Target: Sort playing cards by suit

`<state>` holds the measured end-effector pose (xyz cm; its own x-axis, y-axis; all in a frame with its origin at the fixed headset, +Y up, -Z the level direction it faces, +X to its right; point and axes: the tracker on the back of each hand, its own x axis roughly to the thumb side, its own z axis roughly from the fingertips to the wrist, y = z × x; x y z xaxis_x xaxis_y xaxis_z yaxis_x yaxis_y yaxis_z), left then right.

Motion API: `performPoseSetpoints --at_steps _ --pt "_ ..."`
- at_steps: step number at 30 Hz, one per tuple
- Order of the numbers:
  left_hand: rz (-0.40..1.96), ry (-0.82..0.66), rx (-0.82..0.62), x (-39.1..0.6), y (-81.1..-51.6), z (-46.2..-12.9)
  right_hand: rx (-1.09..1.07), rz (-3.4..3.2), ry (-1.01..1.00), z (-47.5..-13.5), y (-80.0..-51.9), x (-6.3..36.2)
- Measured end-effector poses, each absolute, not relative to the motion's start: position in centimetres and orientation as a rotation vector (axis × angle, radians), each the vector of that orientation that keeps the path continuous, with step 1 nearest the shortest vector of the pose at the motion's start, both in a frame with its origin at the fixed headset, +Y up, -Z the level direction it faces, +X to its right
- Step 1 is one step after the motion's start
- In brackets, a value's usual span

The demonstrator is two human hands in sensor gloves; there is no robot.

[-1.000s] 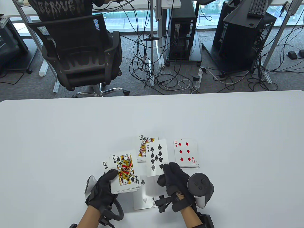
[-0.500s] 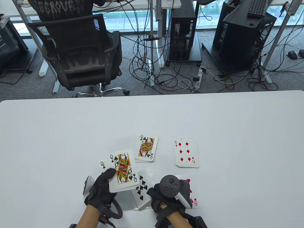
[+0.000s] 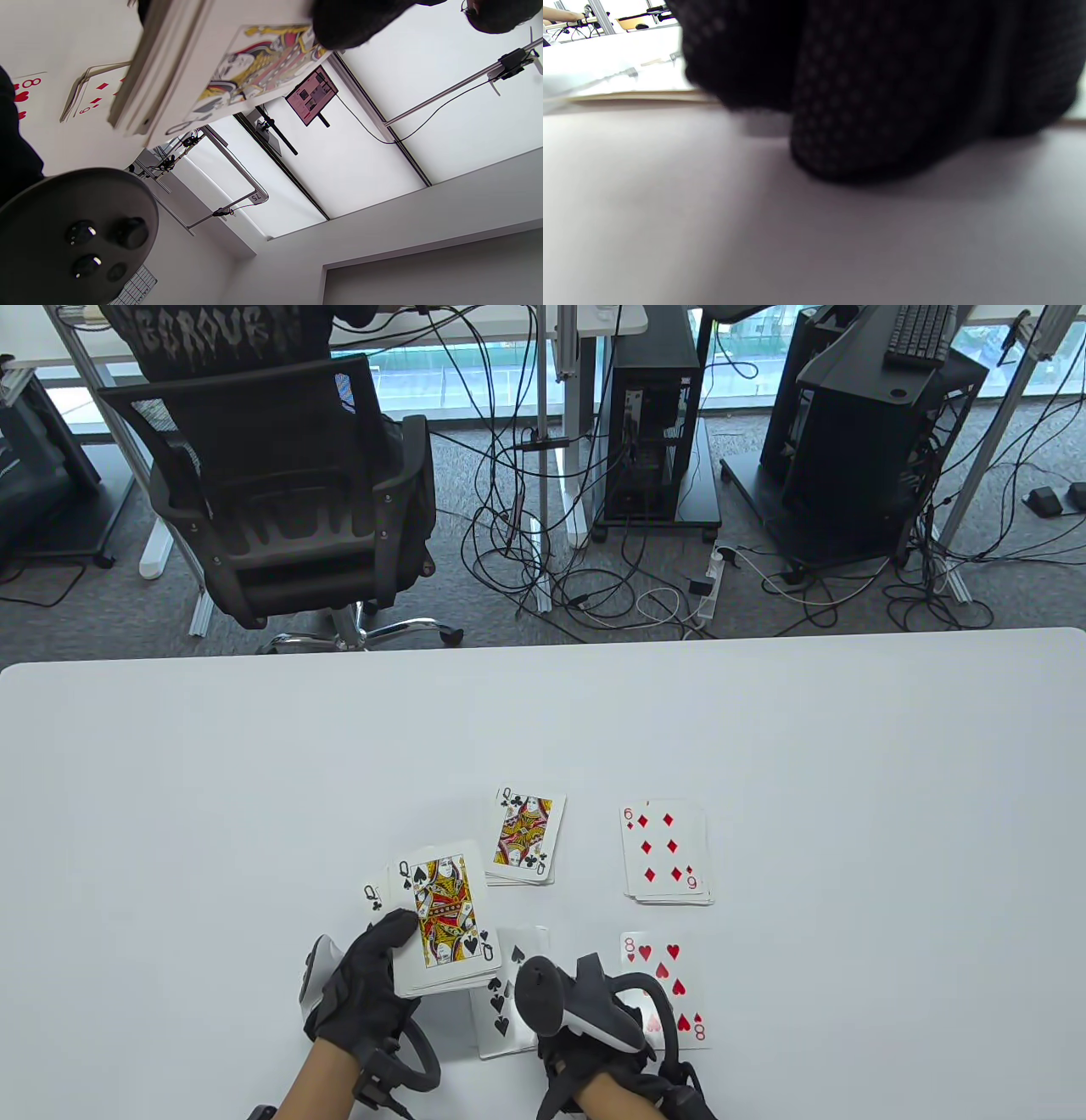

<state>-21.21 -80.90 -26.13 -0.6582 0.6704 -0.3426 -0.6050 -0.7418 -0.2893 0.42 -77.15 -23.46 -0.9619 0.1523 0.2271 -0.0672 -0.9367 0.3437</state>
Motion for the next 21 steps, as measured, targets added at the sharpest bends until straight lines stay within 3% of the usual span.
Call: performPoseSetpoints --at_steps 4,9,15,21 --pt "2.325 -0.208 -0.582 -21.1 -80.9 -26.1 0.352 2.849 0.455 -23.7 -76.4 1.4" --pt "2.299 -0.224 -0.605 -20.8 -81.0 -26.1 0.366 2.632 0.088 -23.8 -74.2 2.8" --pt "2.262 -0.248 -0.630 -20.4 -81.0 -26.0 0.418 2.486 -0.170 -23.0 -72.3 3.3" --pt "2.214 -0.316 -0.678 -19.4 -80.6 -25.7 0.465 2.257 -0.261 -22.5 -71.6 3.7"
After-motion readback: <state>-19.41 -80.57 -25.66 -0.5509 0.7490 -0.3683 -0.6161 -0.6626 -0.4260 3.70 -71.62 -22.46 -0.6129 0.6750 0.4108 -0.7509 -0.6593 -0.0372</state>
